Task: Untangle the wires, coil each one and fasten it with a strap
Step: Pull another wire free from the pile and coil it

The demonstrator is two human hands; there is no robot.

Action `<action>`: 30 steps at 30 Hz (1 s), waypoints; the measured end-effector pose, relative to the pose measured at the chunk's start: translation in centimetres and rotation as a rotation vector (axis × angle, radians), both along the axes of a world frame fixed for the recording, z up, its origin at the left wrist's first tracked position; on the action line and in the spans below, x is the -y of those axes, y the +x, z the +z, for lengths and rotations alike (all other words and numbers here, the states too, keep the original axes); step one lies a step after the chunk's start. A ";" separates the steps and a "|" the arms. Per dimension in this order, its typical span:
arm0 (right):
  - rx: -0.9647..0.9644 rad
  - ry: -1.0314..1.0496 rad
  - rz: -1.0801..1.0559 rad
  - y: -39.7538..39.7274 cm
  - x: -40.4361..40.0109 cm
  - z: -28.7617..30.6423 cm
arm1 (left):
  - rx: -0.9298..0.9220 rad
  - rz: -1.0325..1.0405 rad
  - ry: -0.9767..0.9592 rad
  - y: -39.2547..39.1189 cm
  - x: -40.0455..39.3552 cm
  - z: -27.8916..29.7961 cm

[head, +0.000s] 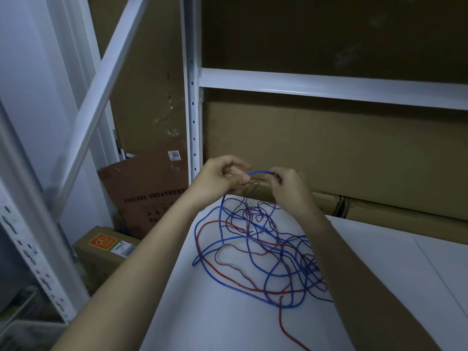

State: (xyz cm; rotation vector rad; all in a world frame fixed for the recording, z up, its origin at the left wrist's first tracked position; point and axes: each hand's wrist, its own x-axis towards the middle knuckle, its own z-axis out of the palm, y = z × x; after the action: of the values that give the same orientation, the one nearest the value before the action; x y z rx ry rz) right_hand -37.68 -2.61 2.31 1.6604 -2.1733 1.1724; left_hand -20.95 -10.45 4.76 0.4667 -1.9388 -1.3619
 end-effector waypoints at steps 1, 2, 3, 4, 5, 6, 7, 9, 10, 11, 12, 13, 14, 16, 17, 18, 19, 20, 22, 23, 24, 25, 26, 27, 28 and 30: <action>0.069 -0.024 0.018 -0.1 -0.1 -0.1 | 0.022 -0.059 0.026 0.1 -0.2 0.0; 0.172 -0.051 0.042 -0.2 -0.3 -0.1 | 0.055 -0.099 0.051 0.2 -0.3 -0.2; 0.280 -0.080 0.070 -0.3 -0.5 -0.1 | 0.106 -0.108 0.068 0.2 -0.2 -0.5; 0.365 -0.110 0.099 -0.4 -0.7 0.1 | 0.178 -0.097 0.069 0.4 -0.1 -0.8; 0.425 -0.137 0.133 -0.6 -1.1 0.2 | 0.268 -0.080 0.043 0.6 0.1 -1.4; 0.476 -0.156 0.171 -0.7 -1.4 0.2 | 0.369 -0.071 0.001 0.7 0.3 -2.2; 0.531 -0.175 0.217 -0.8 -1.6 0.3 | 0.472 -0.074 -0.050 0.9 0.6 -3.0; 0.612 -0.222 0.279 -0.8 -2.0 0.4 | 0.657 -0.114 -0.135 1.2 1.2 -4.8; 0.612 -0.244 0.285 -0.8 -2.1 0.4 | 0.730 -0.155 -0.157 1.4 1.4 -5.5; 0.592 -0.257 0.285 -0.9 -2.2 0.4 | 0.792 -0.209 -0.172 1.6 1.4 -6.0; 0.574 -0.262 0.286 -1.0 -2.2 0.4 | 0.851 -0.255 -0.190 1.7 1.4 -6.4; 0.567 -0.259 0.285 -1.0 -2.2 0.3 | 0.908 -0.282 -0.209 1.8 1.4 -6.7; 0.563 -0.252 0.279 -1.0 -2.2 0.3 | 0.959 -0.287 -0.231 1.8 1.4 -7.1; 0.552 -0.249 0.253 -1.2 -2.2 0.1 | 1.052 -0.257 -0.301 1.9 1.5 -7.9; 0.553 -0.254 0.232 -1.3 -2.1 0.0 | 1.090 -0.238 -0.346 1.9 1.4 -8.4; 0.563 -0.261 0.206 -1.3 -2.0 -0.1 | 1.120 -0.221 -0.391 2.0 1.4 -8.8; 0.577 -0.266 0.180 -1.4 -1.8 -0.2 | 1.144 -0.207 -0.431 2.1 1.4 -9.3; 0.595 -0.272 0.159 -1.5 -1.7 -0.3 | 1.163 -0.192 -0.463 2.1 1.3 -9.8; 0.633 -0.281 0.141 -1.5 -1.4 -0.5 | 1.175 -0.144 -0.499 2.3 1.4 -10.8; 0.644 -0.277 0.136 -1.5 -1.3 -0.6 | 1.171 -0.111 -0.506 2.4 1.4 -11.3; 0.649 -0.271 0.134 -1.5 -1.3 -0.6 | 1.167 -0.082 -0.512 2.6 1.4 -11.6; 0.655 -0.265 0.133 -1.4 -1.3 -0.7 | 1.163 -0.060 -0.522 2.7 1.5 -11.9; 0.661 -0.264 0.134 -1.3 -1.3 -0.8 | 1.159 -0.046 -0.536 2.8 1.5 -12.2; 0.668 -0.263 0.134 -1.2 -1.3 -0.9 | 1.151 -0.032 -0.551 2.9 1.5 -12.4; 0.674 -0.261 0.133 -1.1 -1.3 -1.0 | 1.137 -0.012 -0.568 3.0 1.5 -12.6; 0.673 -0.250 0.133 -0.9 -1.2 -1.1 | 1.104 0.026 -0.574 3.2 1.6 -12.6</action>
State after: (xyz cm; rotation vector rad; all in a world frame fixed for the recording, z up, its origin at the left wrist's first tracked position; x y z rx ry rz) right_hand -38.56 -1.38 1.16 1.4560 -2.1216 2.1939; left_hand -17.75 -12.03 -7.80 1.0771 -3.0169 -0.4160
